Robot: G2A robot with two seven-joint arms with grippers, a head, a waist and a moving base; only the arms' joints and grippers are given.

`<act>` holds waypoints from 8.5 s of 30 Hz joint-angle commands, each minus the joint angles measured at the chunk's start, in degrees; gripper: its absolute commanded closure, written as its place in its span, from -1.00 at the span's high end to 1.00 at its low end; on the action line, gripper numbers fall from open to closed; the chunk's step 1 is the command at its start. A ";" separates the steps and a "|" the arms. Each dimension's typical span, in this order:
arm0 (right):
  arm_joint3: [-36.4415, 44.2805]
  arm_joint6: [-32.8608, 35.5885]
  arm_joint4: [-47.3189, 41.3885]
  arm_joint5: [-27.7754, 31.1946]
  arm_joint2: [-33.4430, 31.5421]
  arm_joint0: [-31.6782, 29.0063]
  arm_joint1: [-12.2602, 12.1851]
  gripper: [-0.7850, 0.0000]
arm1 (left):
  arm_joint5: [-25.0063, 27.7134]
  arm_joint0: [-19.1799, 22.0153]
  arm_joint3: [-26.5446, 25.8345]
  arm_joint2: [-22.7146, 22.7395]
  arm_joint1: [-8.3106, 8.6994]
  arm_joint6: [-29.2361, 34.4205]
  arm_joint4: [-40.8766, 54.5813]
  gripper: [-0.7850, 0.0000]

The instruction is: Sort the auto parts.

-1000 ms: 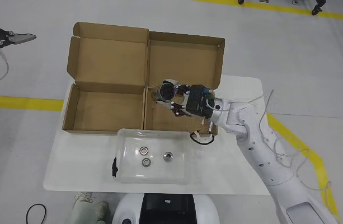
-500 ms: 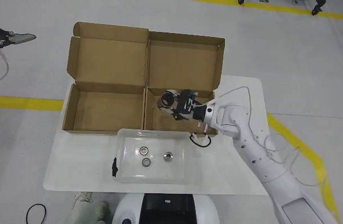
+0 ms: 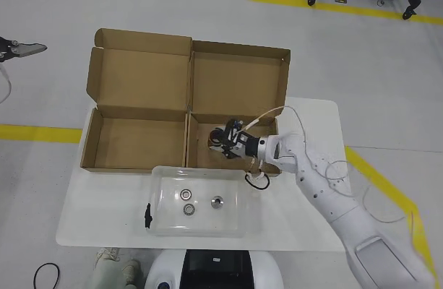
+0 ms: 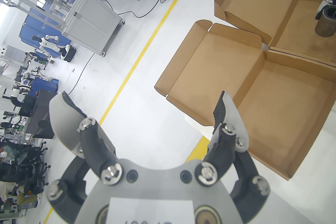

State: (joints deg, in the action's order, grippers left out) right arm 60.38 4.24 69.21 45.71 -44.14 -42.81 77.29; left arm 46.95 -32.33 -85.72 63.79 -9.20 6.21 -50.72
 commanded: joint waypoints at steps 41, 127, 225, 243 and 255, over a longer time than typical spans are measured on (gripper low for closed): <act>-25.23 -9.82 3.74 5.09 9.34 12.79 8.40 1.00 | 0.00 0.00 0.00 0.00 0.00 0.00 0.00 1.00; 42.73 33.46 12.60 0.21 -5.02 -28.86 -6.26 1.00 | 0.00 0.00 0.00 0.00 0.00 0.00 0.00 1.00; 40.88 -12.77 -4.35 -2.49 -14.14 -5.21 -0.68 -1.00 | 0.00 0.00 0.00 0.00 0.00 0.00 0.00 1.00; 41.24 -11.82 -2.90 -1.92 -15.49 -8.56 -1.25 -1.00 | 0.00 0.00 0.00 0.00 0.00 0.00 0.00 1.00; 35.93 -10.67 -0.91 -1.75 -15.61 -13.07 -1.85 -1.00 | 0.00 0.00 0.00 0.00 0.00 0.00 0.00 1.00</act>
State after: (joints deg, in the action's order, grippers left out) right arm 96.95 -6.53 68.24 43.72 -59.40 -55.32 75.57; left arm 46.95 -32.33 -85.72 63.79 -9.20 6.21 -50.72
